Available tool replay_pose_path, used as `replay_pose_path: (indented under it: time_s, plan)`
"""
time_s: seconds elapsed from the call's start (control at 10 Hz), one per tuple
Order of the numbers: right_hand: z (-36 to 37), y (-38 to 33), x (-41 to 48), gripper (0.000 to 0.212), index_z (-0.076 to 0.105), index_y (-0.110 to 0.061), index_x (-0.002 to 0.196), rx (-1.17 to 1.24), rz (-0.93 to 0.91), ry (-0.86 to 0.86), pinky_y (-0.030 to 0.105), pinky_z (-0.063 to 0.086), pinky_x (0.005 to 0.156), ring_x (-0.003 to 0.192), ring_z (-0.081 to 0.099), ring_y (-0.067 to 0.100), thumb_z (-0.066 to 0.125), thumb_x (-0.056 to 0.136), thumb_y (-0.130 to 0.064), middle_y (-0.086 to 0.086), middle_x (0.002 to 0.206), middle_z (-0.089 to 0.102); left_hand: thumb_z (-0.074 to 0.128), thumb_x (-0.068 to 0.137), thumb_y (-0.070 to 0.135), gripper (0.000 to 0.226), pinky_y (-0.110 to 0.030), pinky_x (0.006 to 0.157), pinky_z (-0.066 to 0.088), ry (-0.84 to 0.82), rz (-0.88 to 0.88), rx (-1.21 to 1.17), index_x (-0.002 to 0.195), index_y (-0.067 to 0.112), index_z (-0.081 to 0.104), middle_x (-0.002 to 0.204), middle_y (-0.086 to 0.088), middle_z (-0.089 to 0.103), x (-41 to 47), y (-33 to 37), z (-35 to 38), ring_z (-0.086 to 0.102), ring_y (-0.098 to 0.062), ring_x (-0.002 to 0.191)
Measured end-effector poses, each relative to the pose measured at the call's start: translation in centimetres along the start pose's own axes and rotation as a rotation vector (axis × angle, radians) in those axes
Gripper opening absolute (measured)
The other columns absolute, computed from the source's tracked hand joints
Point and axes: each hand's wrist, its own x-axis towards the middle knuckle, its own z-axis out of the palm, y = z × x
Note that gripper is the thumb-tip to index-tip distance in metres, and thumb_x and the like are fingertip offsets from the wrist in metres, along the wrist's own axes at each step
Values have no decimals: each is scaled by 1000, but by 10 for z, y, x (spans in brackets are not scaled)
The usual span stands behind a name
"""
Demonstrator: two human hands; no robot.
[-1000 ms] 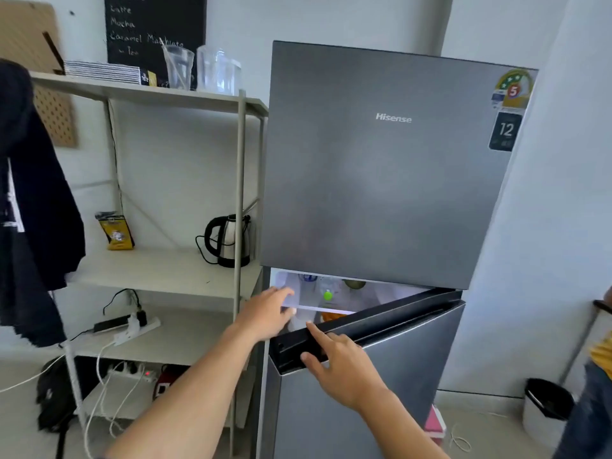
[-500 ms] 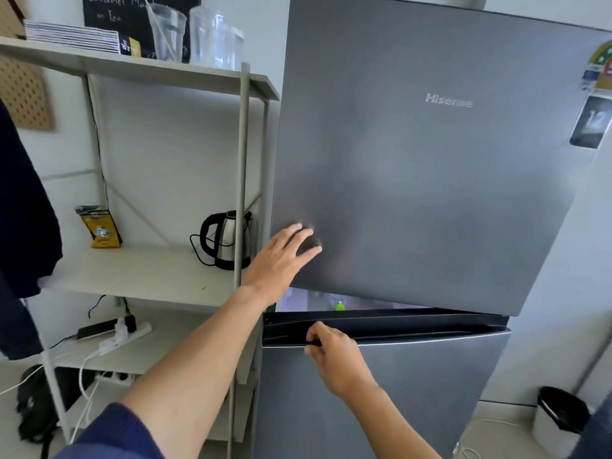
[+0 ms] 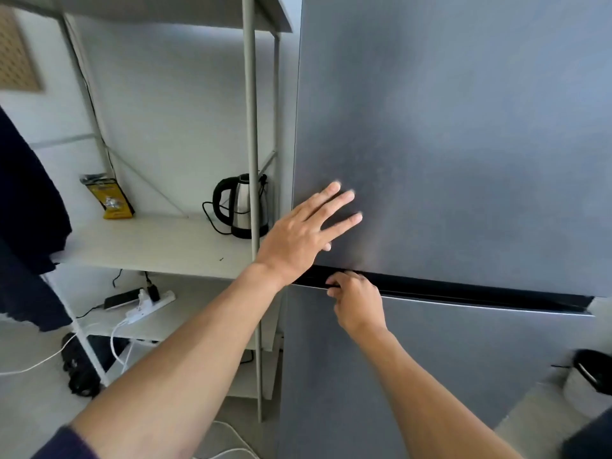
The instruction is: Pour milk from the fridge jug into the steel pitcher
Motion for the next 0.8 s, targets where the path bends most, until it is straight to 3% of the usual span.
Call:
replay_pose_path:
  time_s: [0.2, 0.5, 0.6, 0.7, 0.8]
  plan:
    - [6, 1, 6, 33, 66, -16, 111, -18, 25, 17, 32, 46, 78, 100, 59, 27, 59, 83, -1, 5, 106, 68, 72, 85, 6, 69, -36, 113, 42, 48, -3, 6, 147, 27, 50, 157, -6, 41, -4, 2, 2, 36, -26, 147]
    - [18, 5, 3, 30, 67, -13, 109, -44, -15, 93, 35, 46, 75, 98, 58, 30, 58, 84, 0, 6, 103, 69, 65, 92, 6, 66, -33, 121, 30, -27, -72, 103, 151, 26, 43, 160, -6, 35, -12, 16, 3, 31, -26, 150]
    - [23, 5, -2, 27, 68, -9, 103, -53, -56, 163, 37, 45, 81, 95, 58, 31, 58, 81, 4, 8, 99, 69, 59, 91, 3, 74, -35, 124, 22, -156, -114, 135, 157, 24, 31, 166, -7, 21, -17, 24, -8, 18, -25, 154]
    - [33, -3, -8, 36, 58, -10, 115, -123, -19, 148, 38, 32, 106, 108, 53, 30, 61, 80, -2, 8, 112, 61, 56, 92, 9, 69, -32, 119, 27, -321, -184, 55, 156, 21, 33, 168, -2, 12, -39, 28, -26, 12, -20, 155]
    - [37, -18, -23, 38, 54, -8, 123, 13, 68, 196, 44, 15, 116, 125, 44, 32, 57, 85, -7, 13, 125, 53, 51, 98, 20, 59, -39, 109, 42, -592, -368, -64, 154, 25, 34, 167, 4, 18, -70, 43, -44, 31, -20, 148]
